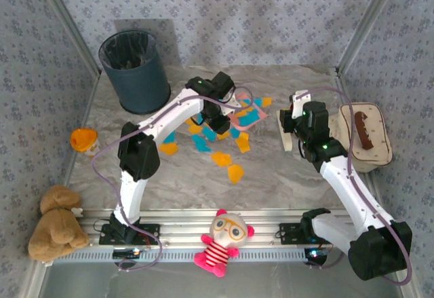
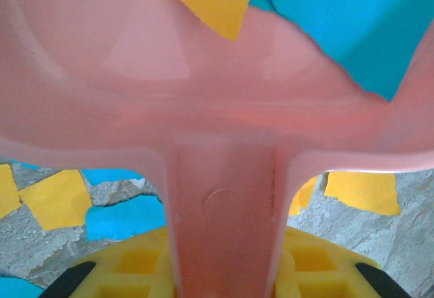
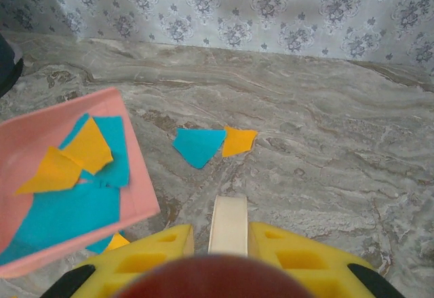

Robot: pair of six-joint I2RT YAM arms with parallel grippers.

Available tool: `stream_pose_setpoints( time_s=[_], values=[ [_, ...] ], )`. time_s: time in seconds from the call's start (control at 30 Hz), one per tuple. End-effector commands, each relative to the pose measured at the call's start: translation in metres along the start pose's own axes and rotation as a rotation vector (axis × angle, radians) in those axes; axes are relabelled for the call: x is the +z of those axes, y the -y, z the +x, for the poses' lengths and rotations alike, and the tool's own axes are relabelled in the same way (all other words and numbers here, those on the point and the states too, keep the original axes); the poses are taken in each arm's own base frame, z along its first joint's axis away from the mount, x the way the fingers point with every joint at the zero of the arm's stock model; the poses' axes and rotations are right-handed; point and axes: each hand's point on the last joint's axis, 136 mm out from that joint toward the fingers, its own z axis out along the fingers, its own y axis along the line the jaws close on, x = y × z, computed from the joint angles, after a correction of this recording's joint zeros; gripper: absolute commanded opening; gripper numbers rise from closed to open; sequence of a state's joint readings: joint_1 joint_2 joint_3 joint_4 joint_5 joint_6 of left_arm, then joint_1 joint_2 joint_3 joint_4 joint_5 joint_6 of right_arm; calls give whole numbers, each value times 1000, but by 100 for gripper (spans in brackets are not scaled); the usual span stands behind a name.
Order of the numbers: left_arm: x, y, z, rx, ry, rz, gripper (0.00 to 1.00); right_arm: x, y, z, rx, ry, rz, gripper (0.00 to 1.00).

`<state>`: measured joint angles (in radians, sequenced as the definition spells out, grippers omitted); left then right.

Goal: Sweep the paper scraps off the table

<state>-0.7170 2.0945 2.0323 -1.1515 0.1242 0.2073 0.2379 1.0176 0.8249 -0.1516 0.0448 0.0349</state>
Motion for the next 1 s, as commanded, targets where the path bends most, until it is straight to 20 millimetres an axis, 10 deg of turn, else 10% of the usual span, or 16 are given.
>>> stream_pose_setpoints(
  time_s=[0.0, 0.97],
  values=[
    [-39, 8, -8, -13, 79, 52, 0, -8, 1, -10, 32, 37, -2, 0],
    [-165, -83, 0, -329, 313, 28, 0, -2, 3, -4, 71, 21, -14, 0]
  ],
)
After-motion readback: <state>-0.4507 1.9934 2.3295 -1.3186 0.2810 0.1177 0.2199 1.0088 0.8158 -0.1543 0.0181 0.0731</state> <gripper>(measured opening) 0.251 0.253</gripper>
